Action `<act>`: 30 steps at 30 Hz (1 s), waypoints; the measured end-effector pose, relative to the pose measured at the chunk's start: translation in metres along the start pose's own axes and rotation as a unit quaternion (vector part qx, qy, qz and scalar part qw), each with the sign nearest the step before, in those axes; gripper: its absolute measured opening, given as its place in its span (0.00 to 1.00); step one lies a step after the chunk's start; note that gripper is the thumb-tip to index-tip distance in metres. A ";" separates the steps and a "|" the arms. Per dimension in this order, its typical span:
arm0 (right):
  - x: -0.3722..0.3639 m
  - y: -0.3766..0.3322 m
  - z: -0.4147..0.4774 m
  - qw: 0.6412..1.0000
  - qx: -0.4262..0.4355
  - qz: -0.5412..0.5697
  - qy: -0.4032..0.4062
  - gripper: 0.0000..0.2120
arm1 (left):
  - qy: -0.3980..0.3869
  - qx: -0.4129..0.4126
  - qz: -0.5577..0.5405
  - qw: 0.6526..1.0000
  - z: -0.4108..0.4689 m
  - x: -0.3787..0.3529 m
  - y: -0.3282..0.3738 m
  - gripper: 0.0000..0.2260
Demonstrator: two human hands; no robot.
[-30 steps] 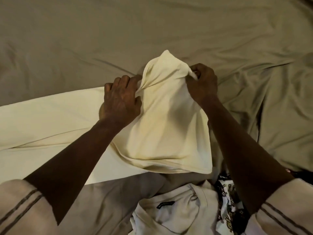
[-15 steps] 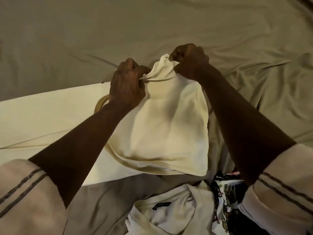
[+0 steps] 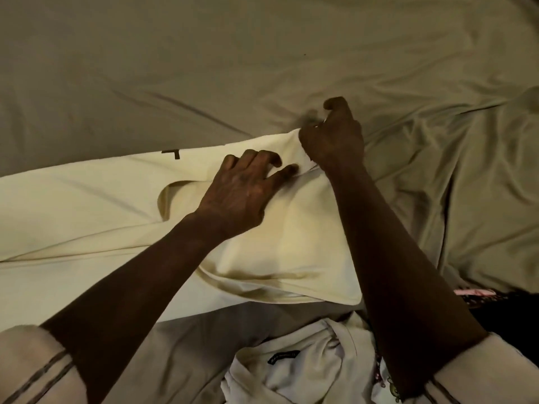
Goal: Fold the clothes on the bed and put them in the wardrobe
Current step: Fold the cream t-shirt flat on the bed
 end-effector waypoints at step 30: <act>0.030 0.235 -0.171 0.974 -0.216 0.050 0.036 0.26 | -0.142 -0.035 -0.091 0.985 -0.141 -0.012 0.093 0.22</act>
Point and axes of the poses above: each hand's wrist, its own z-axis towards the middle knuckle, its own x-axis out of the back of the hand, y = z × x, the point moved 9 cm from there along z, towards the middle knuckle, and after that the axes turned 11 degrees about -x, right-handed, at the moved point
